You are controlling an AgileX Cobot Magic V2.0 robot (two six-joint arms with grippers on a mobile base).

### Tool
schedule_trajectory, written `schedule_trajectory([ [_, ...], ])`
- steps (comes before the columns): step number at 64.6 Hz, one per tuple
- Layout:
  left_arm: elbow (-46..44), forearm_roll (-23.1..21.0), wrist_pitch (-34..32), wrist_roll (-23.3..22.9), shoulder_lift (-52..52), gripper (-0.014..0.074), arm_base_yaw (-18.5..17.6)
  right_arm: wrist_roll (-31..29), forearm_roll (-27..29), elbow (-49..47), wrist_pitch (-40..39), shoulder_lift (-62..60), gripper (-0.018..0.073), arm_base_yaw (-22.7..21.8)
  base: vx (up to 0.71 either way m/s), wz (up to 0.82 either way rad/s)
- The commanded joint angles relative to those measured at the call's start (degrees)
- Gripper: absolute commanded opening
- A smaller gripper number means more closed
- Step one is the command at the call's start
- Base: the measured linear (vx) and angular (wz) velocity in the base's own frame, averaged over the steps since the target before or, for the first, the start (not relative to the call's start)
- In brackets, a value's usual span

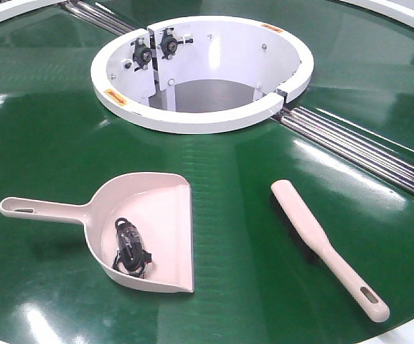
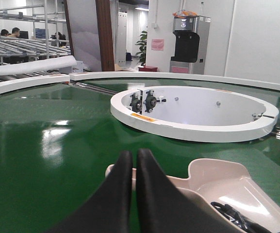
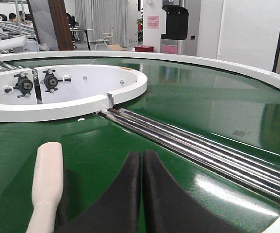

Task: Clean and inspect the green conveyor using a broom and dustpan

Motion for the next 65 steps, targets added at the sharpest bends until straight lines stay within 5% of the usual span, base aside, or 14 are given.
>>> schedule_trajectory([
  [1,0.6,-0.28,-3.94,-0.54,-0.81,-0.0006,-0.01,-0.03,-0.49,0.21,-4.0,-0.64,-0.0008,-0.37,0.0,0.0],
  [65,0.6,-0.28,-3.94,-0.54,-0.81,-0.0006,-0.01,-0.03,-0.49,0.21,-3.75,-0.64,-0.0008,-0.37,0.0,0.0],
])
